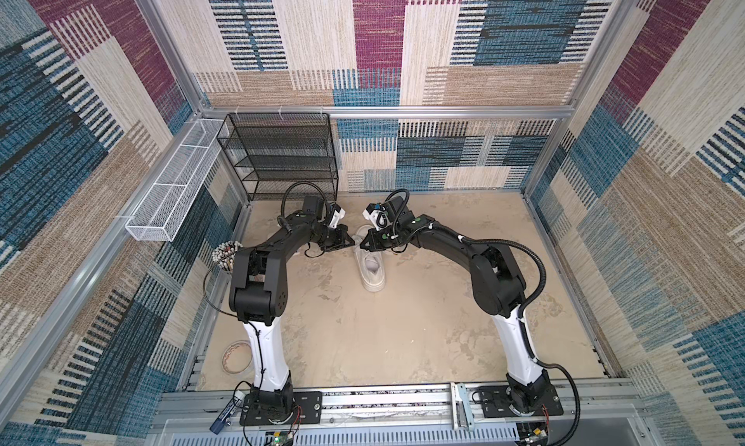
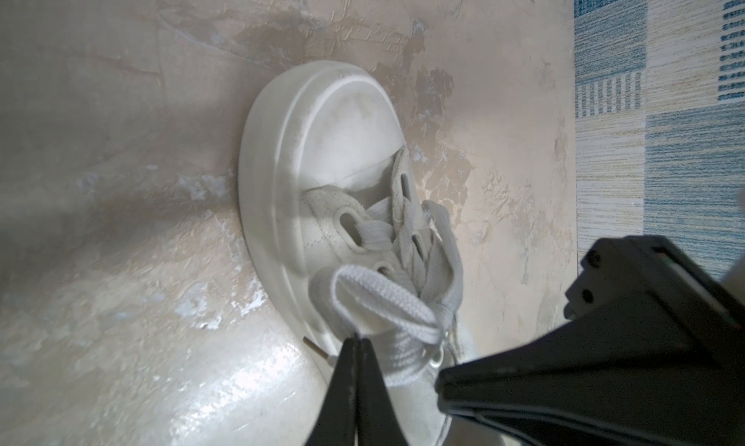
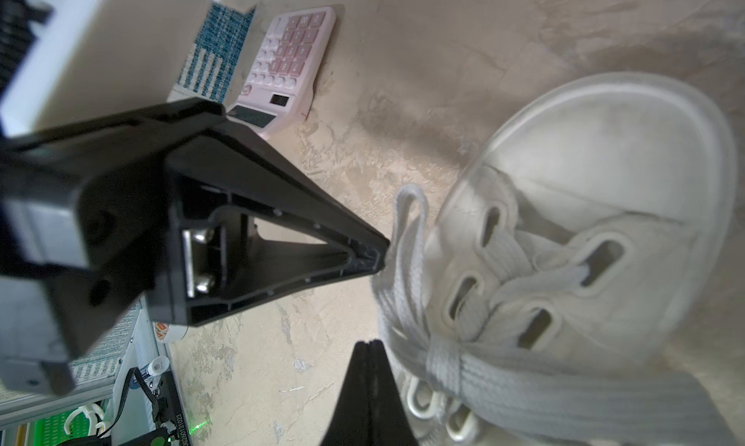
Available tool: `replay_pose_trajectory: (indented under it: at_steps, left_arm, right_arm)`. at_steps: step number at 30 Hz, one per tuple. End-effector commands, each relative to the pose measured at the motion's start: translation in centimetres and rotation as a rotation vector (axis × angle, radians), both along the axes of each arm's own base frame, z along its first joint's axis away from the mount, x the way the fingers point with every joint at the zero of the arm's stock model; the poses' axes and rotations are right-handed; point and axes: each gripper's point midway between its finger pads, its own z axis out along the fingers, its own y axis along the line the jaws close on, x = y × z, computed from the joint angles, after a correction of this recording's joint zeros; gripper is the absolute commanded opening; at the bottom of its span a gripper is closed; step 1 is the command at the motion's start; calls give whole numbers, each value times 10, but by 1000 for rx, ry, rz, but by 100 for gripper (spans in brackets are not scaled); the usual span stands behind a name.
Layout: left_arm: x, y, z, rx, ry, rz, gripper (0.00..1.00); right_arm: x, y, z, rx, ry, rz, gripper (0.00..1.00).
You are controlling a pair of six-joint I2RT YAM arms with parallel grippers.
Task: Tie the shoes
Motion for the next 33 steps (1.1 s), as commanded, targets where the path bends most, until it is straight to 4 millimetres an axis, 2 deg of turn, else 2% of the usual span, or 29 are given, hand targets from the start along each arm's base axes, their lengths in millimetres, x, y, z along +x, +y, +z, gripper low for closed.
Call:
replay_pose_trajectory:
  at_steps: [1, 7, 15, 17, 19, 21, 25, 28, 33]
  left_arm:
    - [1, 7, 8, 42, -32, 9, 0]
    - [-1, 22, 16, 145, -77, 18, 0]
    - [-2, 39, 24, 277, -115, -10, 0]
    - [-3, 36, 26, 243, -109, -16, 0]
    - [-6, 25, 29, 166, -94, -32, 23]
    - [-8, 14, 28, 82, -76, -26, 35]
    - [-7, 6, 18, 22, -53, -12, 41]
    - [-3, 1, 12, -8, -39, 1, 52]
    - [4, -2, 5, -15, -29, 14, 51]
  right_arm:
    - [5, 0, -3, -10, -1, -21, 5]
    - [7, -4, -18, -41, 21, -42, 4]
    - [8, -6, -25, -55, 34, -49, 4]
    - [8, -6, -24, -52, 33, -48, 4]
    - [9, -6, -25, -54, 35, -48, 4]
    - [9, -6, -26, -54, 36, -48, 3]
    - [9, -7, -25, -54, 36, -48, 3]
    - [8, -7, -27, -58, 38, -46, 3]
    - [8, -6, -25, -54, 38, -44, 3]
